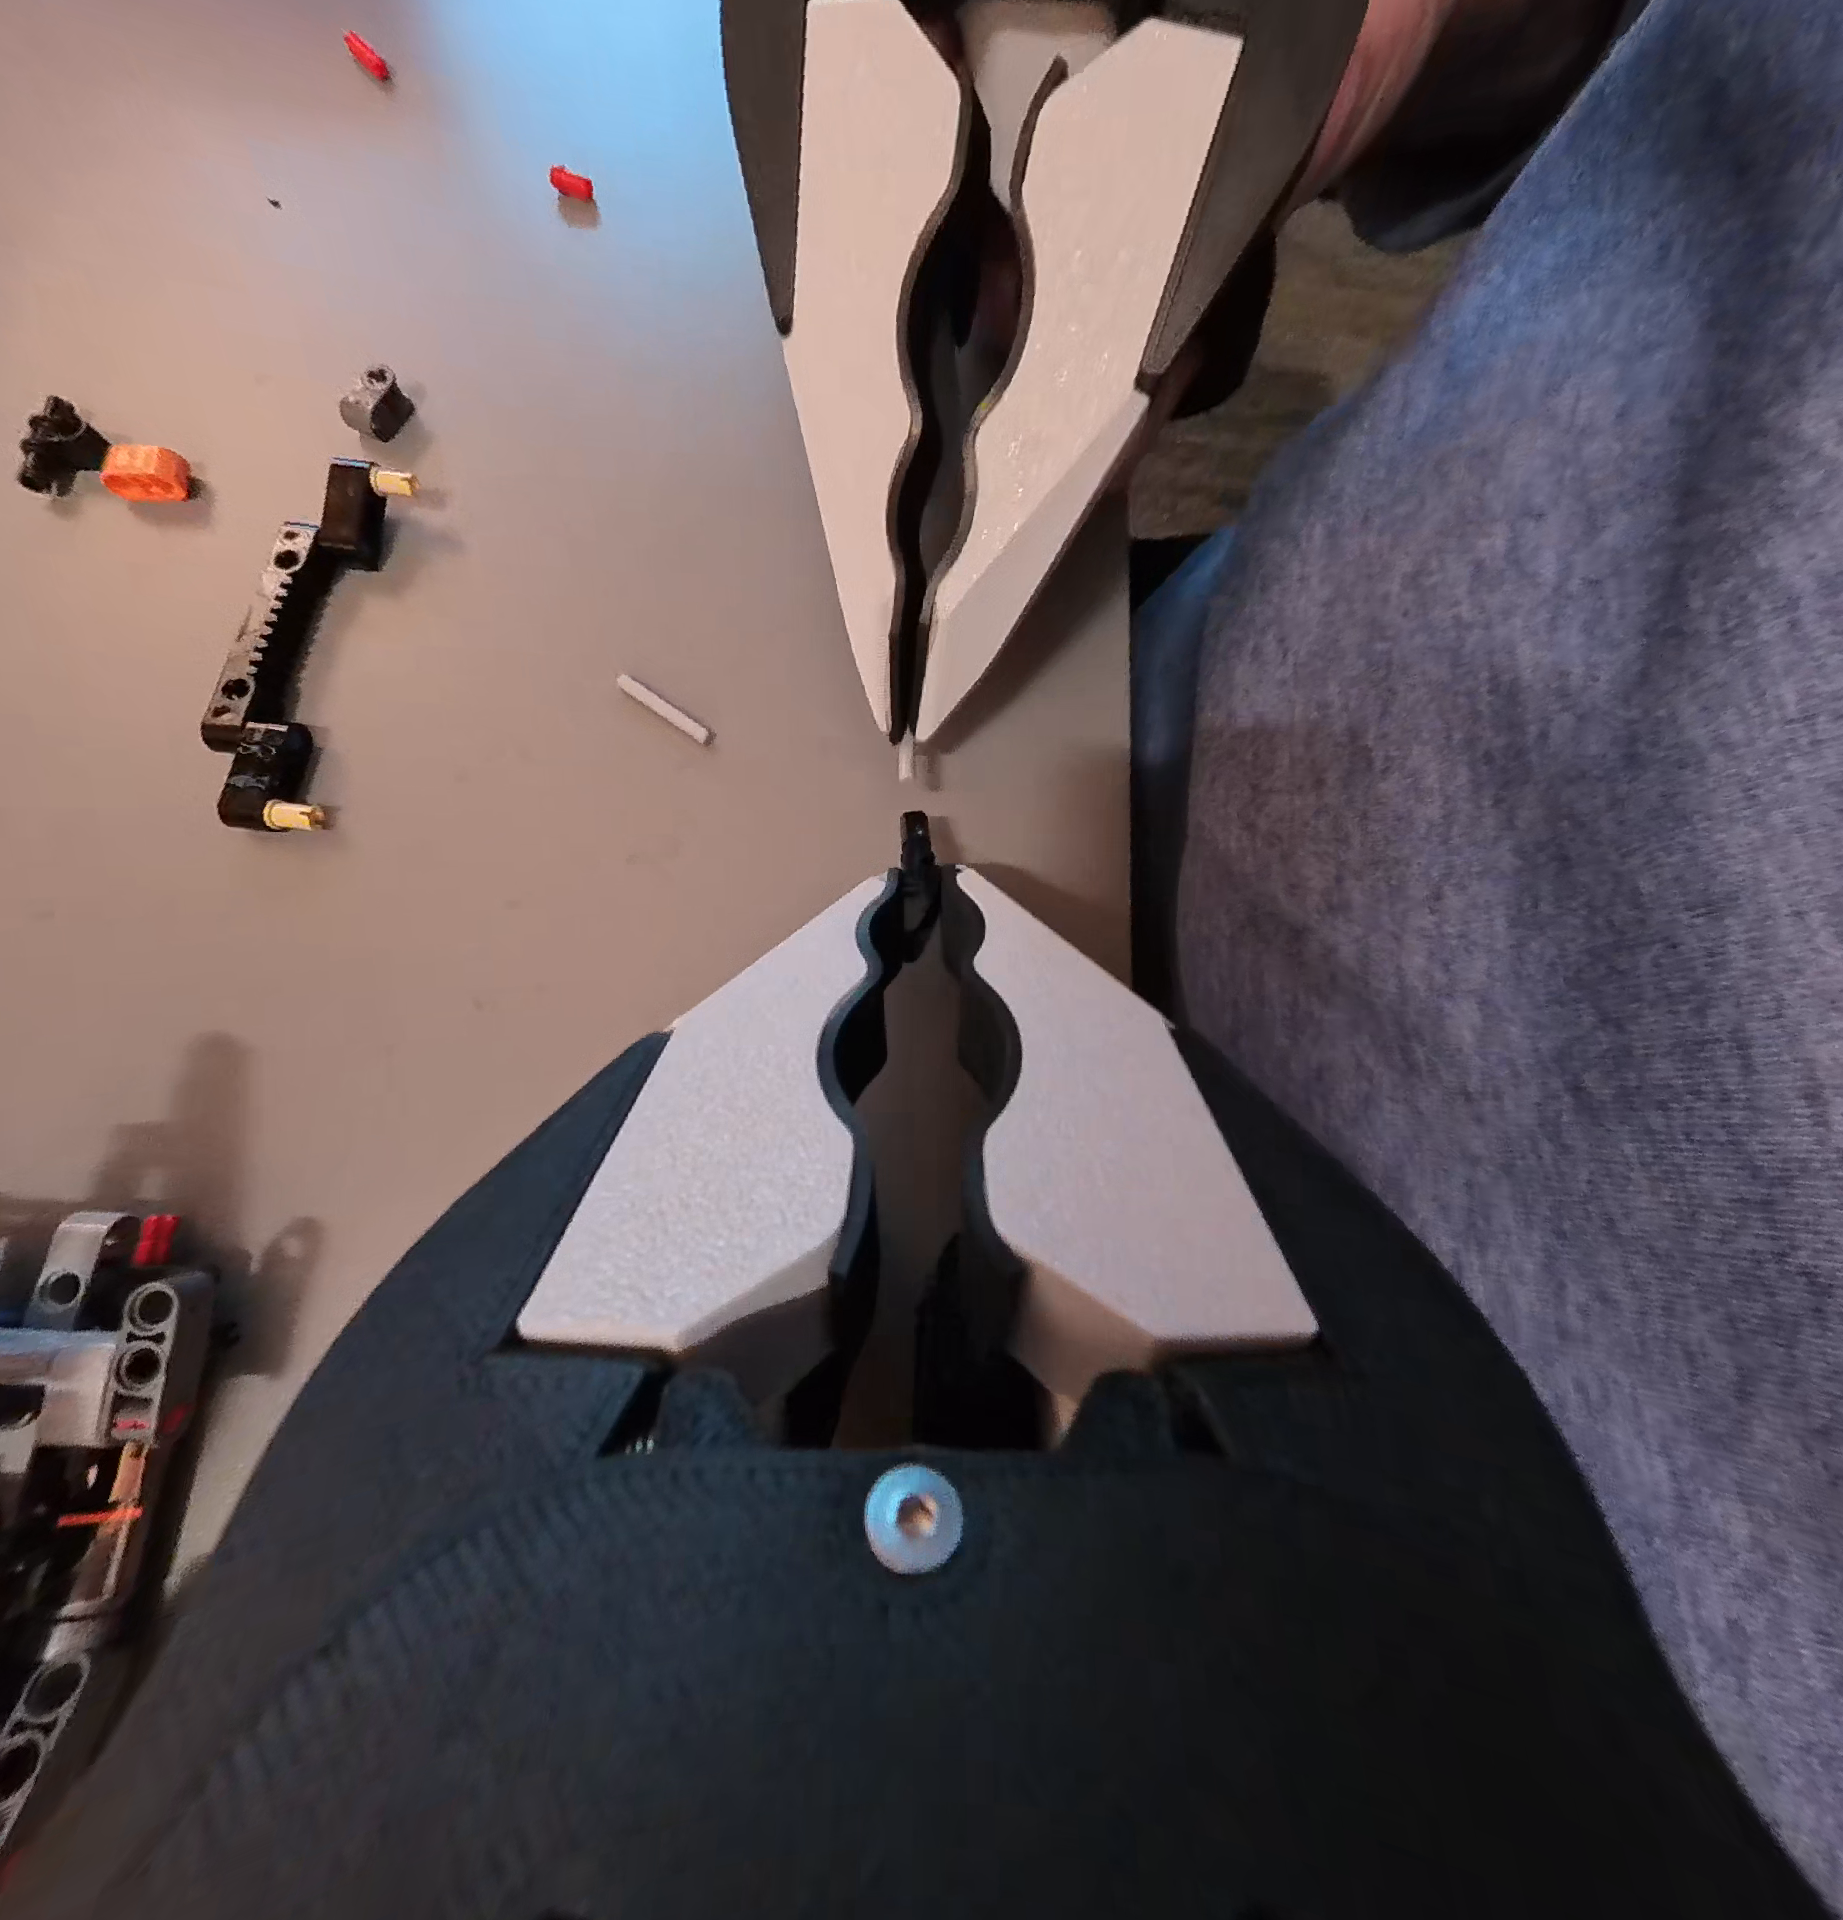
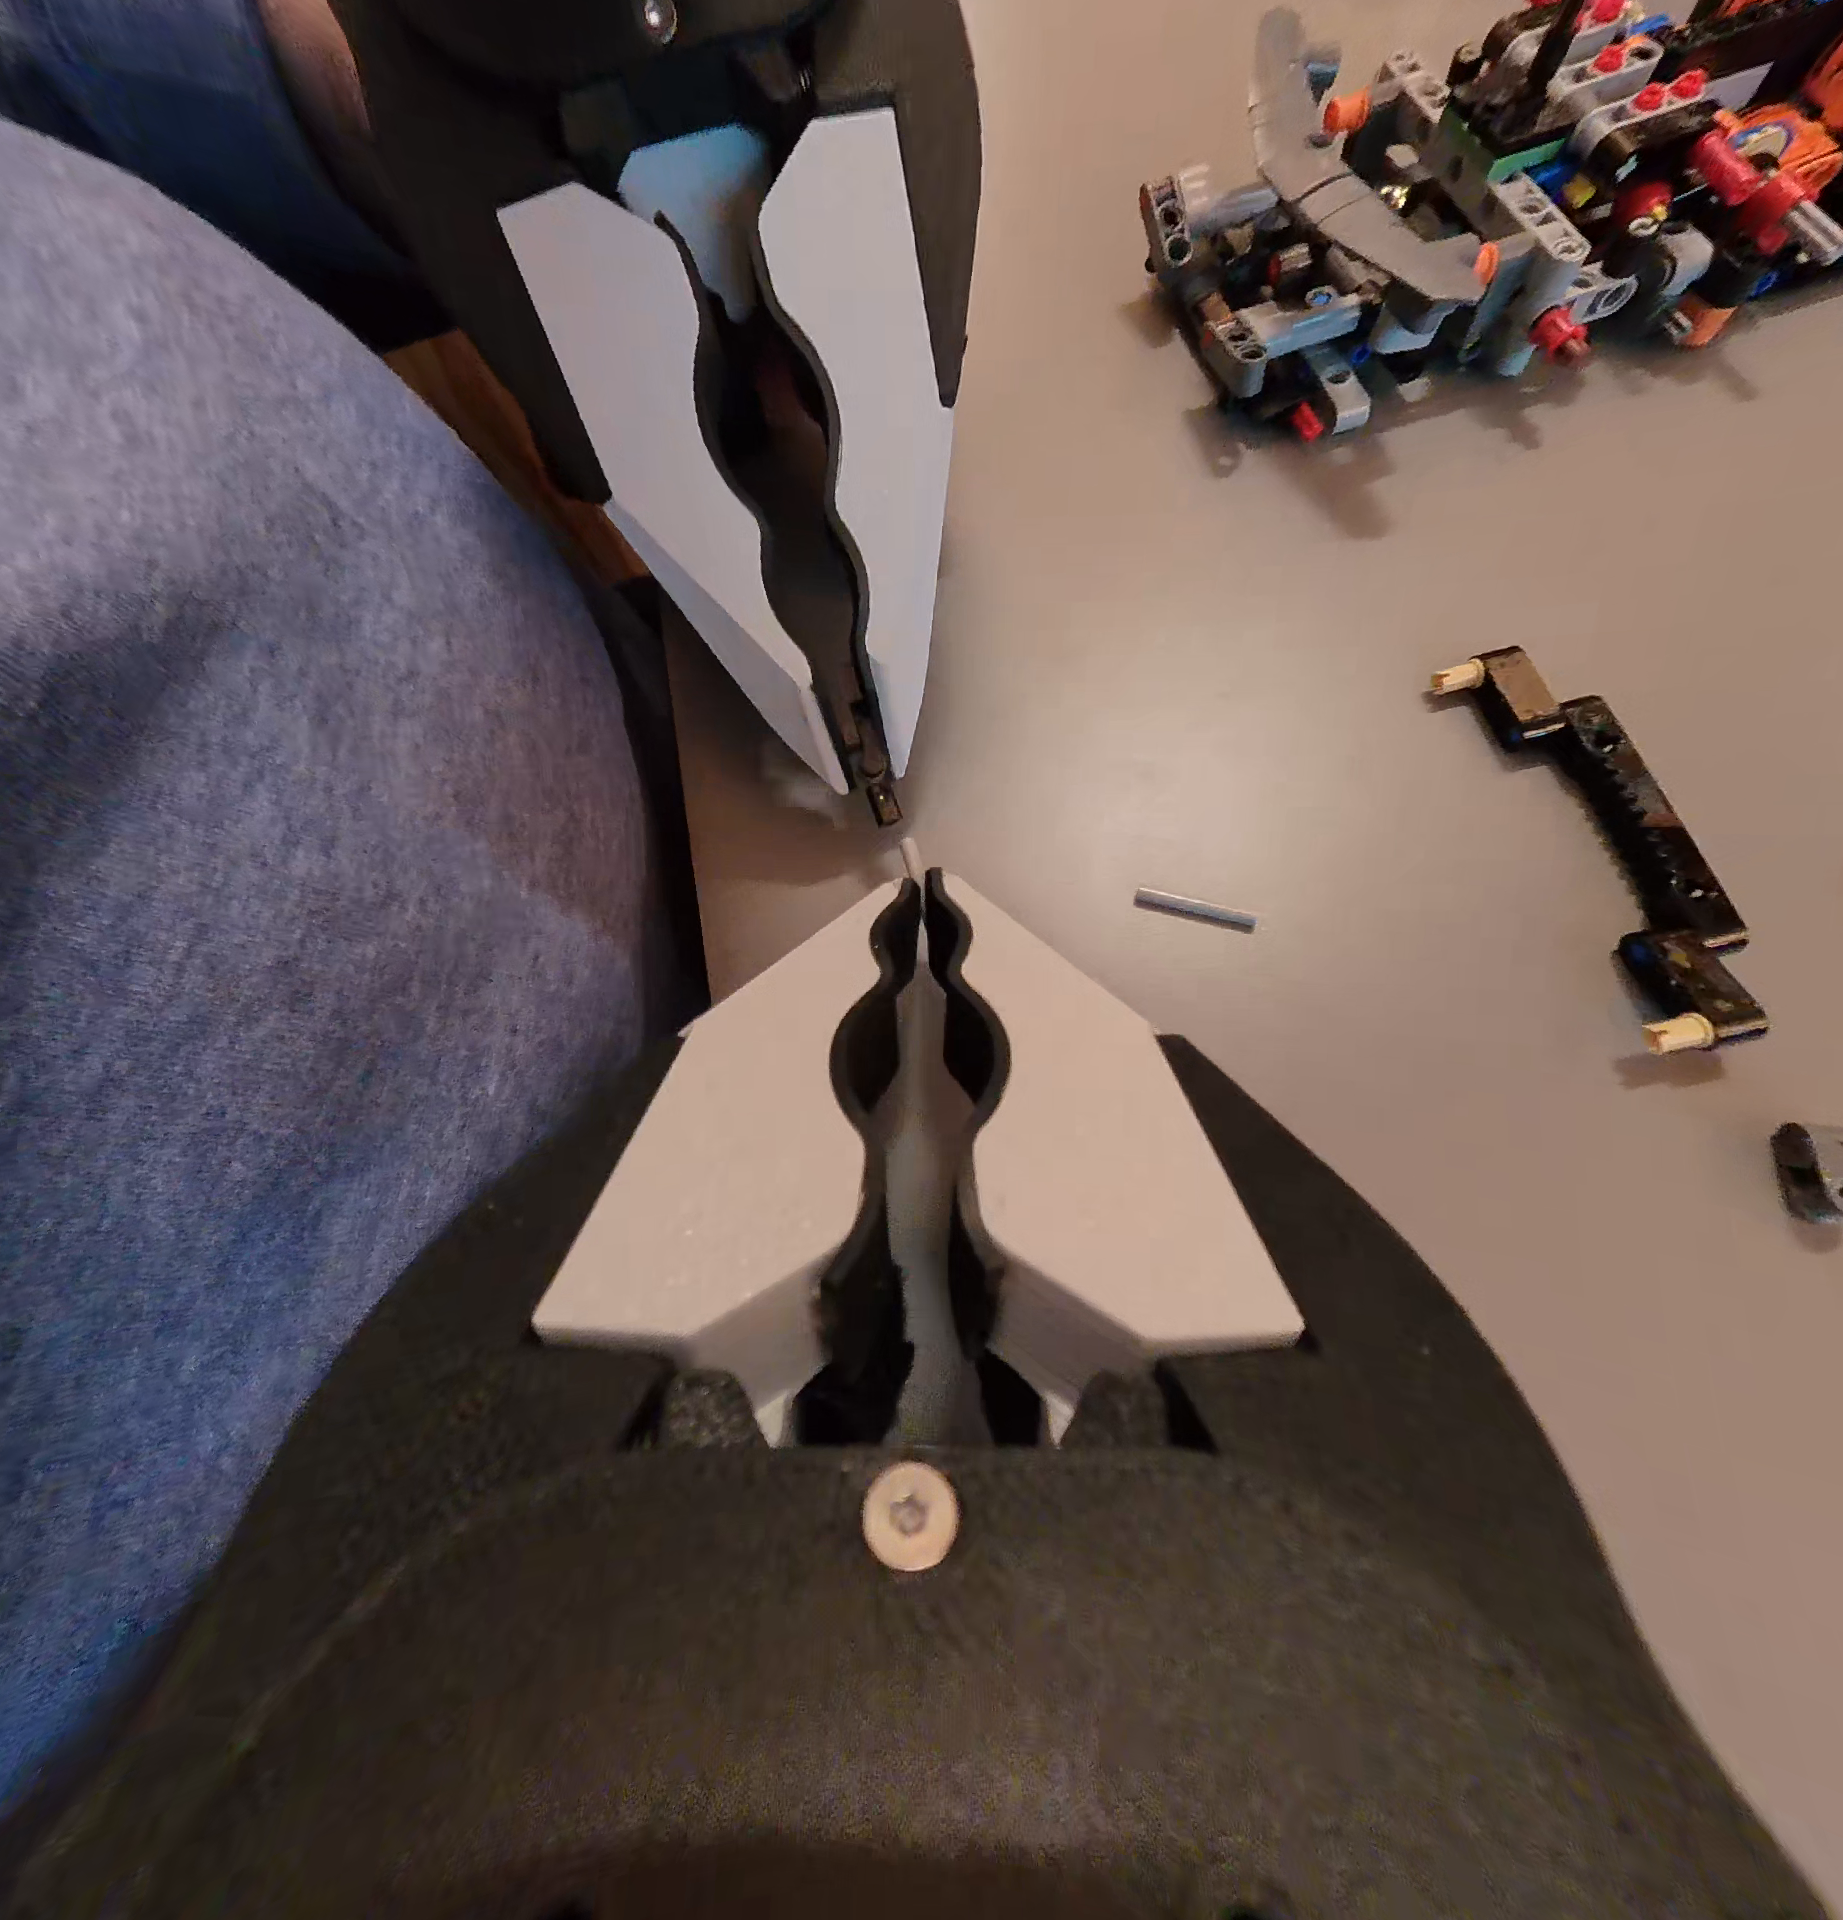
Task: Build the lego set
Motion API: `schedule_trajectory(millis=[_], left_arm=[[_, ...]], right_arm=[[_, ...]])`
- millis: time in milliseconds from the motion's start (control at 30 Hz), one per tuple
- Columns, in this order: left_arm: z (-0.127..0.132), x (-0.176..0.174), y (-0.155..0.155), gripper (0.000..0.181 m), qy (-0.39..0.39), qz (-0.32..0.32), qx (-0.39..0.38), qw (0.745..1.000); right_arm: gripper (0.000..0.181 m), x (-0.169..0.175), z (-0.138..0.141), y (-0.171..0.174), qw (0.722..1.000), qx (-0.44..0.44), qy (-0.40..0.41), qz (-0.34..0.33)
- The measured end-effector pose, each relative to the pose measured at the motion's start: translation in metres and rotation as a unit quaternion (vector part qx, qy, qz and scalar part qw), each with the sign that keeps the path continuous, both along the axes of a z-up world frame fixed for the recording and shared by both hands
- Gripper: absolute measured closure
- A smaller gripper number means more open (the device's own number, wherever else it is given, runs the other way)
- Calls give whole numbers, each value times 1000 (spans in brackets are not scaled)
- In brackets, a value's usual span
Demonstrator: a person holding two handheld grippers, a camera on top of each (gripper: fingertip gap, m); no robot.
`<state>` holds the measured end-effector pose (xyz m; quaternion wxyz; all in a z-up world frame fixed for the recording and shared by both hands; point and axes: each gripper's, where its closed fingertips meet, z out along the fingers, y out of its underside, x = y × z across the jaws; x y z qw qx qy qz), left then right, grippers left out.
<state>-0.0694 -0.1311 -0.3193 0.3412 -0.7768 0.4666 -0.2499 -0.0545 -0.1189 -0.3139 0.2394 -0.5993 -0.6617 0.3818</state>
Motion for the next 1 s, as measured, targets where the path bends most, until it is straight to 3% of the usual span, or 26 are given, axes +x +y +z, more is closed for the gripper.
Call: schedule_trajectory(millis=[33,400,633,800,1000], left_arm=[[2,1,1,177,-9,3,-4,1000],[34,5,17,177,-147,44,-38,987],[27,-1,21,177,-123,59,-36,990],[30,-27,28,177,-133,118,-33,984],[28,-57,4,177,-89,127,-44,987]], right_arm=[[181,0,2,1,1000,-3,5,-2],[181,-3,32,11,998,8,62,-13],[181,4,25,21,998,18,46,-25],[181,5,23,16,999,2,42,-18],[181,1,19,6,999,-10,37,3]])
